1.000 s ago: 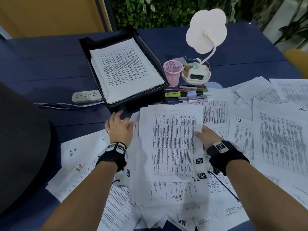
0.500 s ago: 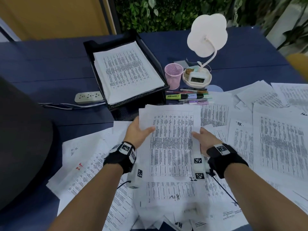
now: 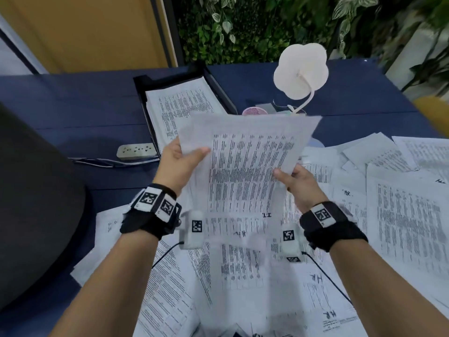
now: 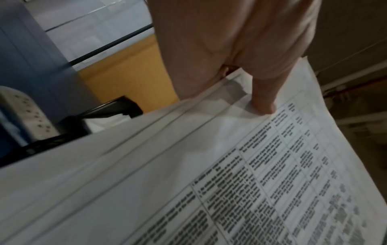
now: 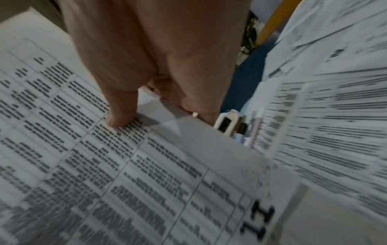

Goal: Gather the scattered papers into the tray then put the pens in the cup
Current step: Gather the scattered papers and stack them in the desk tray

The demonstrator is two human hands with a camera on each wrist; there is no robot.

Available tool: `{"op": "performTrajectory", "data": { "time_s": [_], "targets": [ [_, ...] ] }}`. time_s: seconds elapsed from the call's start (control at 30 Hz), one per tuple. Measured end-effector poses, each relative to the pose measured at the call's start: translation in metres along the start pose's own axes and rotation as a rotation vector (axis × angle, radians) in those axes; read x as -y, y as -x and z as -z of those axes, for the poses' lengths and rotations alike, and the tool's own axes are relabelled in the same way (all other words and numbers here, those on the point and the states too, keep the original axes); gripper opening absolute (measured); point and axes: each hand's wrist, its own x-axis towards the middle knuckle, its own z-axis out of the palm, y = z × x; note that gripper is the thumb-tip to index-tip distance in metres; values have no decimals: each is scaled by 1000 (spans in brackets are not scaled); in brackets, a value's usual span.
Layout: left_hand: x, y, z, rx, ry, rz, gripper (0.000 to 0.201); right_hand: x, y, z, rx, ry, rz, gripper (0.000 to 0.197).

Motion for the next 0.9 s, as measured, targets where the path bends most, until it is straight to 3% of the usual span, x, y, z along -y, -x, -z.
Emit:
{"op": "performTrajectory", "data": {
  "time_s": [0.17, 0.37, 0.43, 0.53, 0.73, 0.9],
  "targets": [
    [-36, -3, 0, -90, 48, -188, 30, 52, 11, -10, -24, -59, 232, 22],
    [-33, -4, -8, -147, -10, -181, 28, 78, 17, -16, -77, -126, 442, 25],
    [-19, 0, -11, -127, -28, -114, 39, 69, 16, -17, -60, -76, 425, 26],
    [4, 9, -15, -85, -78, 26, 71, 47, 14, -14, -68, -46, 362, 27],
    [27, 15, -11, -174, -111, 61, 30, 28, 16, -11, -84, 57, 266, 28],
    [29, 17, -15, -180, 2, 137, 27, 28, 14, -11, -107, -24, 193, 46]
  ]
}}
